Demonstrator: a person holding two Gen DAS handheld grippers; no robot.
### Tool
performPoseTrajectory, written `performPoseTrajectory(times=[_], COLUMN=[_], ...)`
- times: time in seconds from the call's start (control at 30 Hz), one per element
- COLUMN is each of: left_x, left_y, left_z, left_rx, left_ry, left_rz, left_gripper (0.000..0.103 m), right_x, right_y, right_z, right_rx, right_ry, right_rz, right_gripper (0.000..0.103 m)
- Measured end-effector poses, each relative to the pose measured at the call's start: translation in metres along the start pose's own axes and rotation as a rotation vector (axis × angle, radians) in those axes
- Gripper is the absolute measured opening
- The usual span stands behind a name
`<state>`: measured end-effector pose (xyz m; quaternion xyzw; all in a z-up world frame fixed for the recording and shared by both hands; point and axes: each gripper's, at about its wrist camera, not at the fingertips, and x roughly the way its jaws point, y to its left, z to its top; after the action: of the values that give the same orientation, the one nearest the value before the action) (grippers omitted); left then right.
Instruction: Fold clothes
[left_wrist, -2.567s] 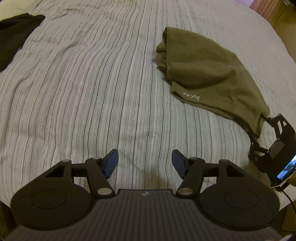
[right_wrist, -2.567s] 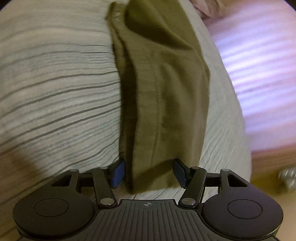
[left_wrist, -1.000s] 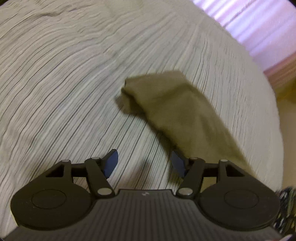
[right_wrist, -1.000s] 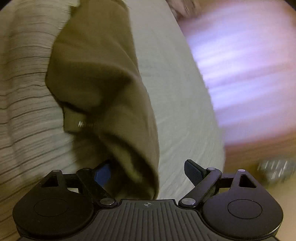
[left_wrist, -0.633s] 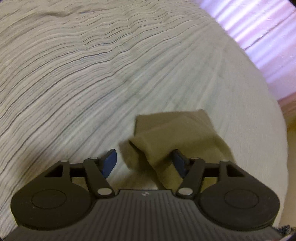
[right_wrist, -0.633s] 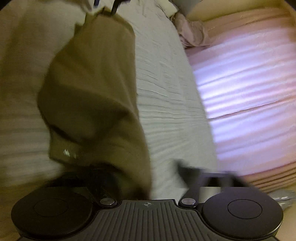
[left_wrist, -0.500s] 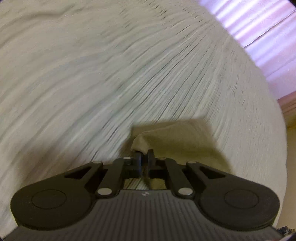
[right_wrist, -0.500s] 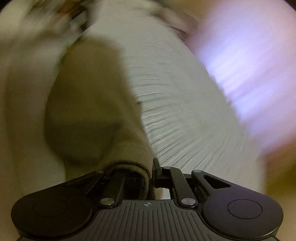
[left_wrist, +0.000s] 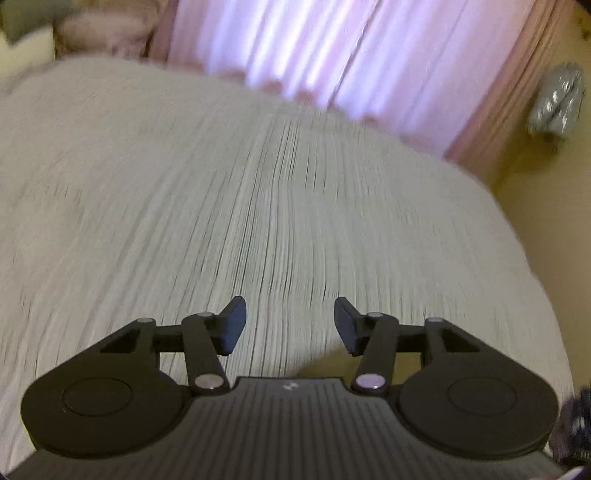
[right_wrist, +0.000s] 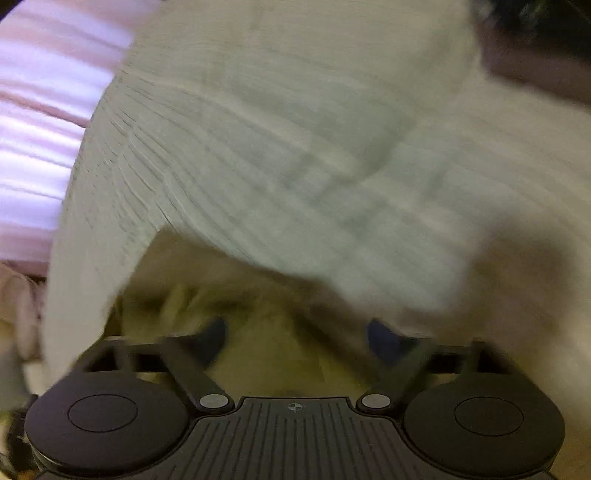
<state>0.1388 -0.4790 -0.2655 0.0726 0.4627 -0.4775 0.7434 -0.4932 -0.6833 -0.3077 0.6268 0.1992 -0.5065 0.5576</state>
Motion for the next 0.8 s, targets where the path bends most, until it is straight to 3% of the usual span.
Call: performPoseTrajectory(times=[0.07, 0.17, 0.27, 0.4, 0.47, 0.53, 0.57, 0.6, 0.63, 0.8], left_x=[-0.003, -0.018, -0.018, -0.016, -0.004, 0.009, 0.009, 0.008, 0.002, -0.081], left_y=[0.030, 0.081, 0.089, 0.093, 0.085, 0.080, 0.082, 0.084, 0.087, 0.127], left_z=[-0.035, -0.099, -0.134, -0.177, -0.187, -0.190, -0.188, -0.187, -0.183, -0.122], left_rx=[-0.078, -0.280, -0.427, -0.615, -0.590, -0.542, -0.531, -0.527, -0.518, -0.301], left_ry=[0.100, 0.228, 0.235, 0.228, 0.257, 0.285, 0.294, 0.303, 0.295, 0.187], left_rz=[0.040, 0.125, 0.079, -0.002, 0.005, 0.025, 0.021, 0.010, 0.012, 0.139], left_gripper=[0.048, 0.046, 0.046, 0.046, 0.045, 0.027, 0.002, 0.002, 0.002, 0.002], right_x=[-0.015, -0.036, -0.050, -0.038, -0.024, -0.013, -0.008, -0.004, 0.002, -0.031], right_y=[-0.019, -0.053, -0.078, -0.090, -0.087, -0.082, -0.077, -0.073, -0.069, -0.049], right_z=[-0.022, -0.060, -0.096, -0.117, -0.115, -0.112, -0.110, -0.108, -0.106, -0.096], right_rx=[-0.001, 0.084, 0.190, 0.309, 0.347, 0.347, 0.338, 0.323, 0.312, 0.181], right_ry=[-0.022, -0.015, 0.006, -0.057, -0.080, -0.105, -0.115, -0.116, -0.099, -0.096], right_rz=[-0.010, 0.002, 0.047, 0.165, 0.177, 0.171, 0.157, 0.140, 0.115, 0.067], right_gripper=[0.087, 0.087, 0.087, 0.087, 0.087, 0.087, 0.066, 0.040, 0.003, 0.002])
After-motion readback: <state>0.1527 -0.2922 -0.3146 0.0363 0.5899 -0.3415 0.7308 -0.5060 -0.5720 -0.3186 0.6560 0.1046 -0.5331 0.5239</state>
